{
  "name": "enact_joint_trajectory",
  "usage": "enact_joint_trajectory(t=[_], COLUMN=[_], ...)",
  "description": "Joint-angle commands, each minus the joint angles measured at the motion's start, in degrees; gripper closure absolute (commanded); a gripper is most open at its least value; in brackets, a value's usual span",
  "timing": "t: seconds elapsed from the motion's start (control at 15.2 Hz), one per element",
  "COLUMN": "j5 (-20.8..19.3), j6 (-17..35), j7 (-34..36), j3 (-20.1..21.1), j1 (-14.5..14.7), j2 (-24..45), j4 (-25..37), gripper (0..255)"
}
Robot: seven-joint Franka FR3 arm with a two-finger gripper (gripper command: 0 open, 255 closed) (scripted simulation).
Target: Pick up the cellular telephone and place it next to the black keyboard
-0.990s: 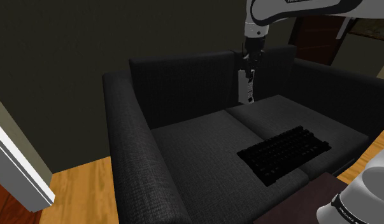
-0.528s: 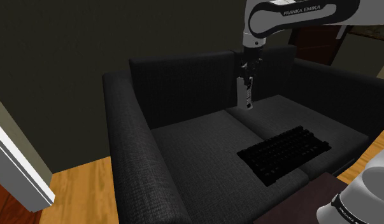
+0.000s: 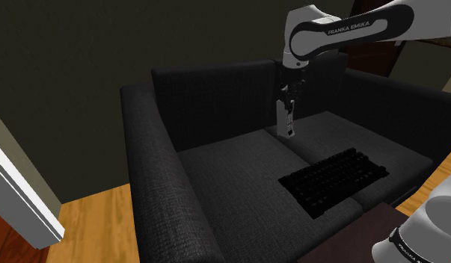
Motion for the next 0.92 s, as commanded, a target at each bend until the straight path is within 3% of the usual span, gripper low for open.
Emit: enact_joint_trajectory(t=[0.0, 0.86], j5=[-0.1, -1.0], j6=[1.5, 11.2], j7=[0.2, 1.7], j3=[0.0, 0.0], j1=[0.0, -0.1], j2=[0.2, 2.5], j4=[-1.2, -8.8], gripper=[255, 255])
